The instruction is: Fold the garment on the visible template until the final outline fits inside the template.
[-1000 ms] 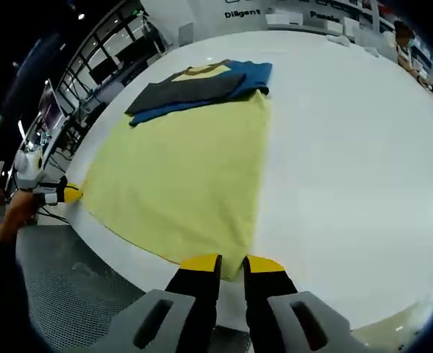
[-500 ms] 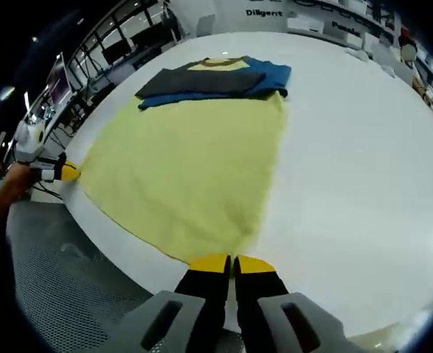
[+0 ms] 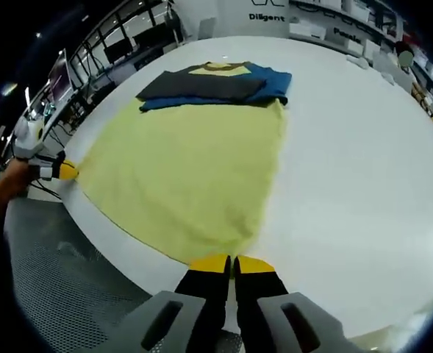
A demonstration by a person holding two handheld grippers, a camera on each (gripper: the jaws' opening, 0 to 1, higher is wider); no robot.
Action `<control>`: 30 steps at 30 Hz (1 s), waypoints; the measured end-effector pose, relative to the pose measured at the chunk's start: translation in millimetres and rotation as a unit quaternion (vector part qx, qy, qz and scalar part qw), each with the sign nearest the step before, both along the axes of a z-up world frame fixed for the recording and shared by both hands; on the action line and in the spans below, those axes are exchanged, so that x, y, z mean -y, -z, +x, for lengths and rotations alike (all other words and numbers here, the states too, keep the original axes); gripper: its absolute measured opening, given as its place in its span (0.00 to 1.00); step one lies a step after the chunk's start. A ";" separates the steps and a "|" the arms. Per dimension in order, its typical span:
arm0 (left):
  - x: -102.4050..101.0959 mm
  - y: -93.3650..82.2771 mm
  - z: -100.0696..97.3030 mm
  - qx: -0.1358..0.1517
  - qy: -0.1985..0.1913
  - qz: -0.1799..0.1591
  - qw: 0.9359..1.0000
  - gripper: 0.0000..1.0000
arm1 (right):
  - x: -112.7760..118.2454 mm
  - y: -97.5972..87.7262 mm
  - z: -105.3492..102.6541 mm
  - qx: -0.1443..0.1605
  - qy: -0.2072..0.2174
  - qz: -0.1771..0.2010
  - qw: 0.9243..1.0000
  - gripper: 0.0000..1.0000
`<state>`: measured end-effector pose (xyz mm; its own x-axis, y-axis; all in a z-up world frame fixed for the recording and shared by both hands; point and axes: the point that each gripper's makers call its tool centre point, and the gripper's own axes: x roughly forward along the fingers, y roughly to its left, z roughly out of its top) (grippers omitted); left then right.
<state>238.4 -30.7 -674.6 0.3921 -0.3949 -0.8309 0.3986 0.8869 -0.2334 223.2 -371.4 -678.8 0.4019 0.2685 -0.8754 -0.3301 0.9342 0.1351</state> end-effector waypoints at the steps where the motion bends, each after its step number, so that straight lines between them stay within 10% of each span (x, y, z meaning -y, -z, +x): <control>1: 0.2 0.1 -0.6 -0.001 0.001 0.000 1.000 0.00 | -0.1 0.7 -1.3 -0.003 -0.001 -0.001 1.000 0.00; 30: 4.3 -15.2 -14.0 -0.017 -0.005 -0.025 1.000 0.00 | 6.5 -19.6 -2.7 0.013 0.009 0.013 1.000 0.00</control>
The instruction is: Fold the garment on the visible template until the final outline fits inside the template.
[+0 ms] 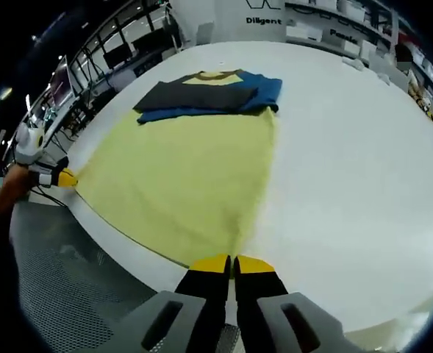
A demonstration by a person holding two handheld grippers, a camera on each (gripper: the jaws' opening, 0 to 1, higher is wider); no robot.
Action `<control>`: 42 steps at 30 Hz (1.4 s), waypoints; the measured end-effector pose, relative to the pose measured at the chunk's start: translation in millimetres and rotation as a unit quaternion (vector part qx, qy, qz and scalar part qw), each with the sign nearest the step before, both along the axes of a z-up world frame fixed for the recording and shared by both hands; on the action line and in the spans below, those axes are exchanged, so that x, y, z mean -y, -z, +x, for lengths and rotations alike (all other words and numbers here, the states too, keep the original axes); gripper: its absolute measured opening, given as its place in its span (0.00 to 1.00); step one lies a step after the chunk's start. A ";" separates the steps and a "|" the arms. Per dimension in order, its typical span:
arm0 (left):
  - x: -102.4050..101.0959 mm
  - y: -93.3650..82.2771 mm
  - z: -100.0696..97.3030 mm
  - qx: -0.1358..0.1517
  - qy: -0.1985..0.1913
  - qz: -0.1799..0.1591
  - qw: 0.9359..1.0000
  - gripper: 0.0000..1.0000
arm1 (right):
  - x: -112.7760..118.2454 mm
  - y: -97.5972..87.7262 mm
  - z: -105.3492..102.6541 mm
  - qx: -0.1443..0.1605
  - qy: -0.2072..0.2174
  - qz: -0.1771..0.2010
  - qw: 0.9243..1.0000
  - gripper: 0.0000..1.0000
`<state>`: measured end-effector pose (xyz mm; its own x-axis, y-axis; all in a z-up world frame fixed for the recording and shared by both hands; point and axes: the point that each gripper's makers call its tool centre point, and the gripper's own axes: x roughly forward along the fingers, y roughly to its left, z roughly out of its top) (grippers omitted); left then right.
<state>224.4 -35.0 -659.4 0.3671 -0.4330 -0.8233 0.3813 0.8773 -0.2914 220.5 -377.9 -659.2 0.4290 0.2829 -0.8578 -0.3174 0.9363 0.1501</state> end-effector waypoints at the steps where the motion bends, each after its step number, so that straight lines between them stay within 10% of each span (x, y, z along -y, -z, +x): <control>1: 0.4 -1.3 0.1 0.001 0.000 -0.001 1.000 0.00 | -0.3 -1.9 0.8 0.002 0.000 0.001 1.000 0.00; 42: -8.9 -64.6 48.5 0.081 -0.064 -0.068 0.992 0.00 | -0.1 -77.0 52.1 0.096 0.002 0.018 0.995 0.00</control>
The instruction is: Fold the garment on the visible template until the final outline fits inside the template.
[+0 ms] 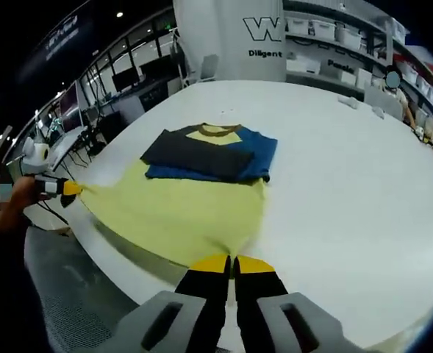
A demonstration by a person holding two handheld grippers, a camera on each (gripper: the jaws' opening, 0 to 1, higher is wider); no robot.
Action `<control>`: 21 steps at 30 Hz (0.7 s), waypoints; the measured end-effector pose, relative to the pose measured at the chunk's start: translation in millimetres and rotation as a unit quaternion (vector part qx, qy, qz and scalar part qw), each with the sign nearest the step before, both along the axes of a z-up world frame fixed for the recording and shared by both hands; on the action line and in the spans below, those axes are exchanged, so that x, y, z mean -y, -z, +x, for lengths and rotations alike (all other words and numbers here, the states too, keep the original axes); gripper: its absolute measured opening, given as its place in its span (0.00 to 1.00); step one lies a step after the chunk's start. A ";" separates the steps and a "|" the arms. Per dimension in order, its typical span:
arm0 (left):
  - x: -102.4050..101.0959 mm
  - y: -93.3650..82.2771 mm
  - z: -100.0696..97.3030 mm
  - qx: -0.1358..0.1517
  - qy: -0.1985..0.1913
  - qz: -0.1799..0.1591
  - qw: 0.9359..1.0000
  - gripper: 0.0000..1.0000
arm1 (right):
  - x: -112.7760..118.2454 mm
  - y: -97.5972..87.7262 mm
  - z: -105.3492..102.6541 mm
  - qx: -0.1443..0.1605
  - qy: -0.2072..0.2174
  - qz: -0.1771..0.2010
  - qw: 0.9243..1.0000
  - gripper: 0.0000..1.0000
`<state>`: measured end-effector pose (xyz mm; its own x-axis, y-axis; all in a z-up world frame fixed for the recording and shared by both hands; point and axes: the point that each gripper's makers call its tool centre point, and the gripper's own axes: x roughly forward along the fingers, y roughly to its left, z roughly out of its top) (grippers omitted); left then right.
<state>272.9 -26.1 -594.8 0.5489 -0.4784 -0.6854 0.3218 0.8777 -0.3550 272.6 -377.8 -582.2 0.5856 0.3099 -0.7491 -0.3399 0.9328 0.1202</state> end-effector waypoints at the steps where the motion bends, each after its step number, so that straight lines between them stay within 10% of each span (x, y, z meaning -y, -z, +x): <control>1: 0.1 -2.2 3.1 0.004 -0.004 -0.003 1.000 0.00 | 0.0 -1.0 1.0 0.002 0.000 -0.001 1.000 0.00; 21: 1.3 -28.5 35.1 0.040 -0.018 -0.020 0.999 0.00 | 2.7 -25.1 29.0 0.034 -0.004 -0.005 0.999 0.00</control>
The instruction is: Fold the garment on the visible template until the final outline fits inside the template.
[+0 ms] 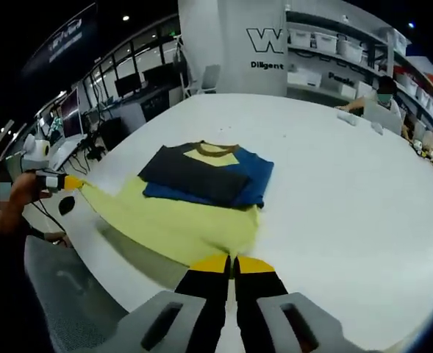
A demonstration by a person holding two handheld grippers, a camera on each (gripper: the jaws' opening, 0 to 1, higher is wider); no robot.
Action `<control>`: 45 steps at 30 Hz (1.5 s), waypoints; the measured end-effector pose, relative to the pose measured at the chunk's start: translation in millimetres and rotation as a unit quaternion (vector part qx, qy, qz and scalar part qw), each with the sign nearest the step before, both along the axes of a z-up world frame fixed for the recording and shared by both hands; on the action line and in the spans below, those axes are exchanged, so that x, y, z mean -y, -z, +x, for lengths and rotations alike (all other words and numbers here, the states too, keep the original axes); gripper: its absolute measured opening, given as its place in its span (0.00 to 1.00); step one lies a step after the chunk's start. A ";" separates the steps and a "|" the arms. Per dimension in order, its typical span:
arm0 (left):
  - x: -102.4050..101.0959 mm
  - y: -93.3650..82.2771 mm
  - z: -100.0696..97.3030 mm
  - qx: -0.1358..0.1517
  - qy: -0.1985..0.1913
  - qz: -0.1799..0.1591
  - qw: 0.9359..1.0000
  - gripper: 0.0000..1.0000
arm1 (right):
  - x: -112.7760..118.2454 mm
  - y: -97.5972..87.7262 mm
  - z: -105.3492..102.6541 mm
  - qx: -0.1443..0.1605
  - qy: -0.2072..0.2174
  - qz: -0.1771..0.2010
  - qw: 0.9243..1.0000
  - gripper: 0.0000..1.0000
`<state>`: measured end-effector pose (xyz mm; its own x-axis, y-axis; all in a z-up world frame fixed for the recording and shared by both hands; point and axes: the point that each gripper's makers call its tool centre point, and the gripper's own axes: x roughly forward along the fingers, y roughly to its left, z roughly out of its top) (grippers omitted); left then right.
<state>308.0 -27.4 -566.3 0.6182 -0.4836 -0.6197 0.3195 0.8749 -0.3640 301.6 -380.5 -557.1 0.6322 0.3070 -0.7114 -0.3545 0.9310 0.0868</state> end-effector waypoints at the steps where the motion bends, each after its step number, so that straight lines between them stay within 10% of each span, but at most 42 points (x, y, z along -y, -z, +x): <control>1: 0.4 -0.8 1.0 0.001 0.000 -0.001 1.000 0.00 | 0.1 -0.9 1.0 0.001 0.000 -0.001 1.000 0.00; 45: 7.1 -47.0 73.3 0.056 -0.013 -0.010 0.998 0.00 | -1.5 -47.8 65.5 0.055 -0.013 -0.014 0.998 0.00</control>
<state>381.3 -34.5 -519.3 0.6955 -0.4779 -0.5365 0.3359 0.8763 -0.3453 367.1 -379.0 -509.3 0.6987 0.3041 -0.6475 -0.3836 0.9233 0.0197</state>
